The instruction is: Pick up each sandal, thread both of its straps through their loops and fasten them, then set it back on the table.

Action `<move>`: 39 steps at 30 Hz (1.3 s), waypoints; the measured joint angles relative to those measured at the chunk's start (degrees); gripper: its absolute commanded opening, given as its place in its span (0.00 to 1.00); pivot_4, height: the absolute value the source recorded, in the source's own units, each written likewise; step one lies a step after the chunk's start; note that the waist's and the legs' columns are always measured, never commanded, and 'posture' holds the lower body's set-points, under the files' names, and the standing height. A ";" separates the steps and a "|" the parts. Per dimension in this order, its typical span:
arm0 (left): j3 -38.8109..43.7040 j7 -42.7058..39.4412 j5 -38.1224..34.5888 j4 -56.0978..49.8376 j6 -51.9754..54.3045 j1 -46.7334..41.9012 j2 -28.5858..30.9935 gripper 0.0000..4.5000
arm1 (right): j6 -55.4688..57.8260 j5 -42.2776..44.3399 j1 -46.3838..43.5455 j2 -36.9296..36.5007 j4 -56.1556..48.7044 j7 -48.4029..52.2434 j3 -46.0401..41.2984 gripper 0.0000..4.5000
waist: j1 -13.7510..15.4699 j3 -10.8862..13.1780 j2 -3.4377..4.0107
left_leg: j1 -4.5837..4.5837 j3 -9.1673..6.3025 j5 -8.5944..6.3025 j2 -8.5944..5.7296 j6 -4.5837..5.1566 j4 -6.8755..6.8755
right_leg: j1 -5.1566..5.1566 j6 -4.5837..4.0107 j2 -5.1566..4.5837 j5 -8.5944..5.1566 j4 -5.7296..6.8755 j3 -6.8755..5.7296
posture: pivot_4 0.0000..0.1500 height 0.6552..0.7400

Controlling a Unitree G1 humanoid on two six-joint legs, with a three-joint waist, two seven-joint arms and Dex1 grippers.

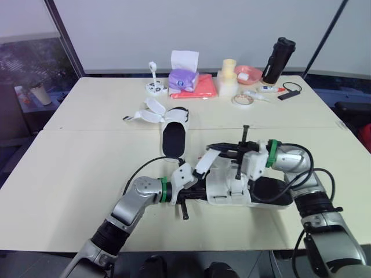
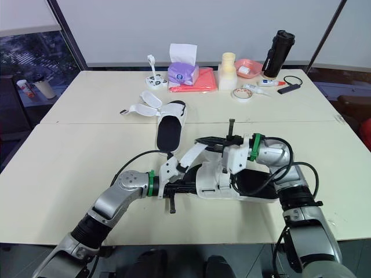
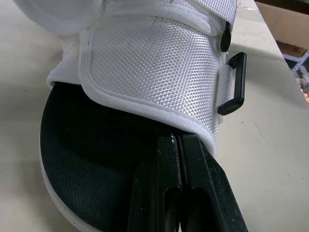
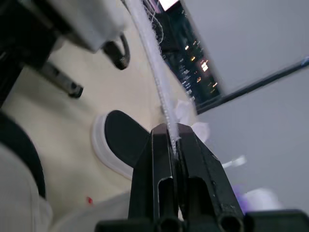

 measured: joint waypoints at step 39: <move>-0.05 -2.09 0.00 2.92 0.03 -1.85 -1.04 0.00 | 119.50 68.96 20.65 -25.14 -47.57 -0.32 -12.27 0.99 | 0.49 -0.10 0.09 | -0.01 -0.36 -0.02 0.04 0.05 0.02 | 0.22 -0.02 -0.09 -0.01 -0.24 -0.07 | 1.00 1.00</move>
